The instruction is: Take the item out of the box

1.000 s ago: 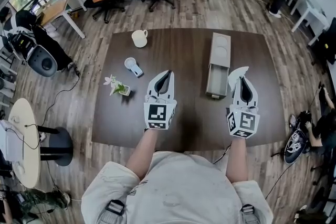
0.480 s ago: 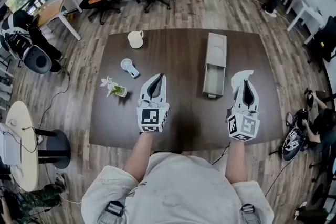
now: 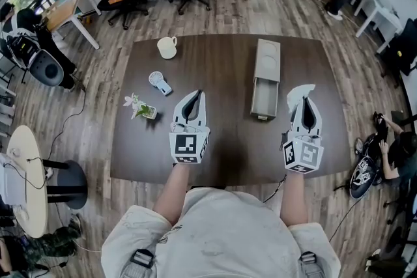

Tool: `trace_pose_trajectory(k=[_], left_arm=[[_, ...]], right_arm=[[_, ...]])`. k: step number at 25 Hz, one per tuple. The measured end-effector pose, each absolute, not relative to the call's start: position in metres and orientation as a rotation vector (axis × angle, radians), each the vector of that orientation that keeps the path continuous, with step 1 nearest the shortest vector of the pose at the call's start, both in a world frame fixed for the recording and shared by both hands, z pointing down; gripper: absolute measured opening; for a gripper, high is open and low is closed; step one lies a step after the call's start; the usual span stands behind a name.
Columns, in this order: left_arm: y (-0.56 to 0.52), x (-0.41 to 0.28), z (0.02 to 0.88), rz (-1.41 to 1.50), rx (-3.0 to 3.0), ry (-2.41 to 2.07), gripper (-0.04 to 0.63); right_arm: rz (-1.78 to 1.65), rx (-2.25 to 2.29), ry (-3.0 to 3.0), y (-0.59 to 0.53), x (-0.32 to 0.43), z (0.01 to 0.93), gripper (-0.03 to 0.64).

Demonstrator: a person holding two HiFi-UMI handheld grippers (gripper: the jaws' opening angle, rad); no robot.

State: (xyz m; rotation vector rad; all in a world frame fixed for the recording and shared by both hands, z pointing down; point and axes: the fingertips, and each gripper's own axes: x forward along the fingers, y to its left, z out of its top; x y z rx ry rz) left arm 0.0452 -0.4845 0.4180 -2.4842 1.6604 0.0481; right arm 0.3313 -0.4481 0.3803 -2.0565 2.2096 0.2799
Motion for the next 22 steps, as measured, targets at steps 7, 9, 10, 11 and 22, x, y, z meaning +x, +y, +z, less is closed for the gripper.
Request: trace_pose_trajectory(k=[7, 9, 10, 11, 22], left_arm=[[-0.483, 0.050, 0.416, 0.050, -2.483, 1.656, 0.002], [-0.482, 0.051, 0.415, 0.054, -2.482, 1.655, 0.002], [-0.482, 0.052, 0.415, 0.056, -2.481, 1.655, 0.002], [-0.482, 0.052, 0.415, 0.057, -2.481, 1.656, 0.002], [-0.479, 0.051, 0.418, 0.049, -2.484, 1.659, 0.002]], right_arm=[[0.237, -2.032, 2.202, -0.444, 0.336, 0.377, 0.015], [0.231, -2.027, 2.198, -0.444, 0.338, 0.375, 0.015], [0.235, -2.028, 2.198, -0.444, 0.339, 0.375, 0.015], [0.240, -2.029, 2.199, -0.444, 0.339, 0.374, 0.015], [0.254, -2.017, 2.272, -0.443, 0.327, 0.379, 0.014]])
